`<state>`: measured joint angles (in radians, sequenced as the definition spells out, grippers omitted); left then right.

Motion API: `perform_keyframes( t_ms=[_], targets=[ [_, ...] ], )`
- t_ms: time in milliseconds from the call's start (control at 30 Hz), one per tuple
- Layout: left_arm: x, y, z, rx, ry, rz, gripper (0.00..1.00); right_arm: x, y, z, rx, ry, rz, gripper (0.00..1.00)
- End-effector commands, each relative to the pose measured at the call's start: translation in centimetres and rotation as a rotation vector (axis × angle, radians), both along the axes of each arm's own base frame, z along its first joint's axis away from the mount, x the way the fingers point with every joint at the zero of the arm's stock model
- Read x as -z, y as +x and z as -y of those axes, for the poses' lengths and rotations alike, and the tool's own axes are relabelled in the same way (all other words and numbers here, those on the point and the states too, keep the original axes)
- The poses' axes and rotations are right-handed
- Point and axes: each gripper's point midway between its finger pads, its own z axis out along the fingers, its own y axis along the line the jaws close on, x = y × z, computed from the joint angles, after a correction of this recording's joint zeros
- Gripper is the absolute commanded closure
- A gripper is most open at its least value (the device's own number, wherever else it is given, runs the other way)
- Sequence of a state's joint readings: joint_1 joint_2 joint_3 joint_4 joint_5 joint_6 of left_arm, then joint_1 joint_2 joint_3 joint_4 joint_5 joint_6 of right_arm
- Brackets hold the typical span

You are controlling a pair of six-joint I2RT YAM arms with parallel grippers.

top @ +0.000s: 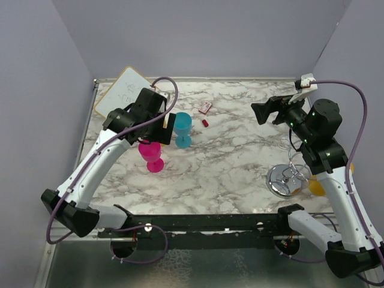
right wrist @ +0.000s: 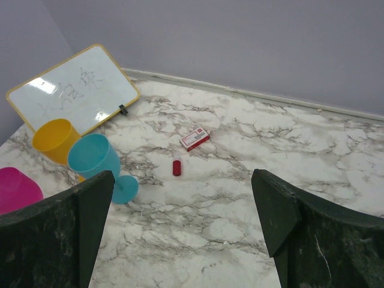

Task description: Take the wine glass off the wine glass rack

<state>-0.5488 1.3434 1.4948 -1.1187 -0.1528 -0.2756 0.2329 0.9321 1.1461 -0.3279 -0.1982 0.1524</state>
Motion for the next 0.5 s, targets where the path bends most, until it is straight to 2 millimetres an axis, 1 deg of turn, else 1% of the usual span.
perform_keyframes(
  t_ms=[0, 133, 200, 233, 267, 367, 467],
  targets=[
    [-5.3, 0.1, 0.0, 0.039, -0.096, 0.182, 0.16, -0.7, -0.5, 0.8, 0.042, -0.020, 0.061, 0.01],
    [-9.7, 0.6, 2.6, 0.151, -0.287, 0.408, 0.16, -0.8, -1.1, 1.6, 0.069, -0.046, 0.064, 0.01],
    [-12.3, 0.7, 3.9, 0.205, -0.389, 0.536, 0.13, -0.7, -1.1, 2.2, 0.095, -0.071, 0.047, 0.00],
    [-13.1, 0.7, 4.4, 0.226, -0.433, 0.590, 0.11, -0.6, -1.1, 2.5, 0.112, -0.087, 0.035, 0.00],
    [-14.3, 0.5, 4.7, 0.243, -0.485, 0.649, 0.11, -0.4, -1.0, 3.0, 0.133, -0.104, 0.014, 0.00],
    [-16.4, 0.3, 6.5, 0.298, -0.631, 0.766, 0.08, 0.0, -1.0, 4.3, 0.193, -0.154, -0.039, 0.00],
    [-17.5, 0.0, 7.9, 0.371, -0.712, 0.821, 0.08, -0.1, -1.3, 5.8, 0.259, -0.203, -0.076, 0.00]
  ],
)
